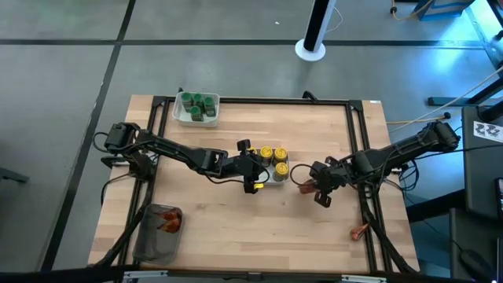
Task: Sort spices by type
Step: Put the orange seasoning pack into the black bin
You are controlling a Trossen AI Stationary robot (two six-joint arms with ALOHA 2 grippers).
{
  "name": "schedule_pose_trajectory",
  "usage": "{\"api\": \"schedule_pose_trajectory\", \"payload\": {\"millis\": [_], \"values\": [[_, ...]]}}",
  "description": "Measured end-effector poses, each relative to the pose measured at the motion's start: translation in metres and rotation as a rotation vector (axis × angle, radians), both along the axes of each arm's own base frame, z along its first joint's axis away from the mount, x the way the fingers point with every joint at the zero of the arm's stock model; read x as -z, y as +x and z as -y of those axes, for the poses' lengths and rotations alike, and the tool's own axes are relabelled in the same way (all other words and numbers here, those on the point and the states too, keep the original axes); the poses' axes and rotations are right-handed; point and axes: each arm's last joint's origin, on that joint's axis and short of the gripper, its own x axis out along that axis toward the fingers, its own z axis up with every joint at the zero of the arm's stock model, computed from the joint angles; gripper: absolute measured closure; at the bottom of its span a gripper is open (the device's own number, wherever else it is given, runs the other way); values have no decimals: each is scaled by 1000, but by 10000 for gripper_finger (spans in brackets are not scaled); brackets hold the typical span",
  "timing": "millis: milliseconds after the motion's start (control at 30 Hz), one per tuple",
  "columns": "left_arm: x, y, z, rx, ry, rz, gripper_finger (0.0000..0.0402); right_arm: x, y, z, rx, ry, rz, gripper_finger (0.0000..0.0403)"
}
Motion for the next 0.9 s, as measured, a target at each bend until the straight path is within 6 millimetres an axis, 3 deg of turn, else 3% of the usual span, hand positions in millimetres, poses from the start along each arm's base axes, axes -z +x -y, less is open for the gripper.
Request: {"api": "schedule_pose_trajectory", "payload": {"millis": [400, 600, 900], "values": [[-2, 2, 1, 13, -13, 23, 224, -9, 18, -6, -133, -32, 209, 393], [-4, 3, 5, 77, -50, 44, 224, -3, 35, -12, -278, -115, 282, 392], [-11, -11, 31, 127, -82, 15, 224, 3, 69, -24, -457, -219, 294, 391]]}}
